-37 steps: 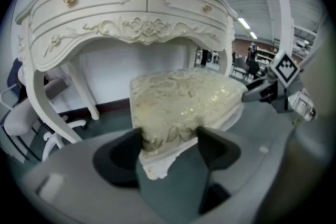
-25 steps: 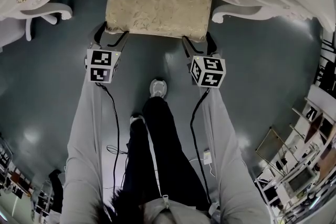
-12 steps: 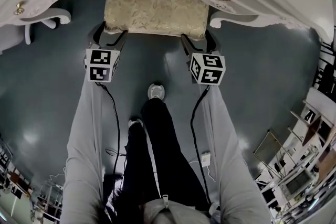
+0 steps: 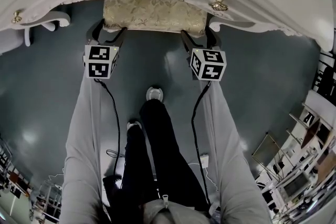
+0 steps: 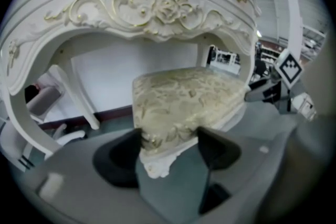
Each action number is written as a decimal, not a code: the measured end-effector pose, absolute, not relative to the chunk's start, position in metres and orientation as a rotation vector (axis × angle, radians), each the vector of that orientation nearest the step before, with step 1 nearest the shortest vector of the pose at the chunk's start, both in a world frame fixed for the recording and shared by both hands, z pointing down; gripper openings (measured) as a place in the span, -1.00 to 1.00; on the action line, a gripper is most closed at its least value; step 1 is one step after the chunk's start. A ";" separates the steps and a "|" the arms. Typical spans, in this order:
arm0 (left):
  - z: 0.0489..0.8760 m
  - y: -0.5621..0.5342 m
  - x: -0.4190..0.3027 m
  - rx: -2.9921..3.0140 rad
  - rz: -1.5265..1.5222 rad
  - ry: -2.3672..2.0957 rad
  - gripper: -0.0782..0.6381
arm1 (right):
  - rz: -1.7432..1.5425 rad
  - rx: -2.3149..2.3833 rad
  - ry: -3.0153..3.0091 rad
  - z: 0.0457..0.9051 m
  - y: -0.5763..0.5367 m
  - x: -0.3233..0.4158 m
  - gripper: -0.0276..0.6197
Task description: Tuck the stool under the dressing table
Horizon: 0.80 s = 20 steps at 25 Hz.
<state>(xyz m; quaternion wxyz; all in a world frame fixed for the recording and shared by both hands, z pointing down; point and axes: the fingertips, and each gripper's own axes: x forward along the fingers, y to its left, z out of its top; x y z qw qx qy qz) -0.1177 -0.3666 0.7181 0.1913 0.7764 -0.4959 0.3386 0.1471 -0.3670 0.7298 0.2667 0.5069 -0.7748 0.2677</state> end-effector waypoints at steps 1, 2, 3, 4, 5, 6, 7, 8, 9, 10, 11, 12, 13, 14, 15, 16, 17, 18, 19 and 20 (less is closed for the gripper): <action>0.718 -0.369 -0.117 2.180 0.950 -1.394 0.19 | 0.722 1.367 -2.091 0.730 -0.369 0.147 0.25; 0.718 -0.370 -0.117 2.179 0.948 -1.395 0.19 | 0.721 1.366 -2.092 0.730 -0.372 0.148 0.25; 0.718 -0.372 -0.116 2.178 0.946 -1.397 0.19 | 0.720 1.364 -2.093 0.730 -0.374 0.148 0.25; 0.719 -0.374 -0.116 2.179 0.945 -1.399 0.19 | 0.719 1.362 -2.095 0.730 -0.376 0.148 0.25; 0.719 -0.375 -0.117 2.182 0.944 -1.401 0.19 | 0.719 1.362 -2.098 0.730 -0.377 0.148 0.26; 0.720 -0.377 -0.117 2.185 0.942 -1.403 0.19 | 0.718 1.363 -2.100 0.730 -0.379 0.148 0.26; 0.720 -0.379 -0.117 2.189 0.940 -1.405 0.19 | 0.717 1.365 -2.101 0.730 -0.381 0.148 0.26; 0.720 -0.382 -0.117 2.191 0.938 -1.405 0.19 | 0.715 1.367 -2.102 0.730 -0.383 0.149 0.26; 0.720 -0.384 -0.116 2.193 0.935 -1.406 0.19 | 0.714 1.368 -2.103 0.729 -0.386 0.149 0.26; 0.719 -0.387 -0.116 2.194 0.933 -1.407 0.19 | 0.714 1.367 -2.103 0.729 -0.389 0.149 0.25; 0.719 -0.390 -0.116 2.193 0.932 -1.409 0.19 | 0.714 1.365 -2.102 0.729 -0.392 0.149 0.26; 0.719 -0.392 -0.116 2.191 0.932 -1.410 0.19 | 0.714 1.362 -2.101 0.729 -0.396 0.150 0.25; 0.719 -0.395 -0.115 2.188 0.930 -1.411 0.19 | 0.713 1.360 -2.099 0.729 -0.399 0.150 0.25; 0.719 -0.398 -0.115 2.186 0.929 -1.413 0.19 | 0.711 1.358 -2.099 0.728 -0.402 0.151 0.25; 0.718 -0.400 -0.114 2.183 0.927 -1.415 0.19 | 0.710 1.357 -2.098 0.728 -0.406 0.151 0.25; 0.717 -0.403 -0.114 2.181 0.927 -1.417 0.19 | 0.709 1.358 -2.097 0.727 -0.409 0.151 0.25; 0.716 -0.406 -0.114 2.180 0.928 -1.418 0.19 | 0.709 1.360 -2.098 0.727 -0.411 0.151 0.25; 0.717 -0.409 -0.114 2.180 0.930 -1.417 0.19 | 0.709 1.362 -2.099 0.728 -0.414 0.151 0.25; 0.717 -0.412 -0.114 2.179 0.932 -1.415 0.19 | 0.709 1.365 -2.099 0.729 -0.416 0.150 0.25; 0.718 -0.414 -0.115 2.178 0.934 -1.412 0.19 | 0.709 1.367 -2.099 0.729 -0.418 0.150 0.25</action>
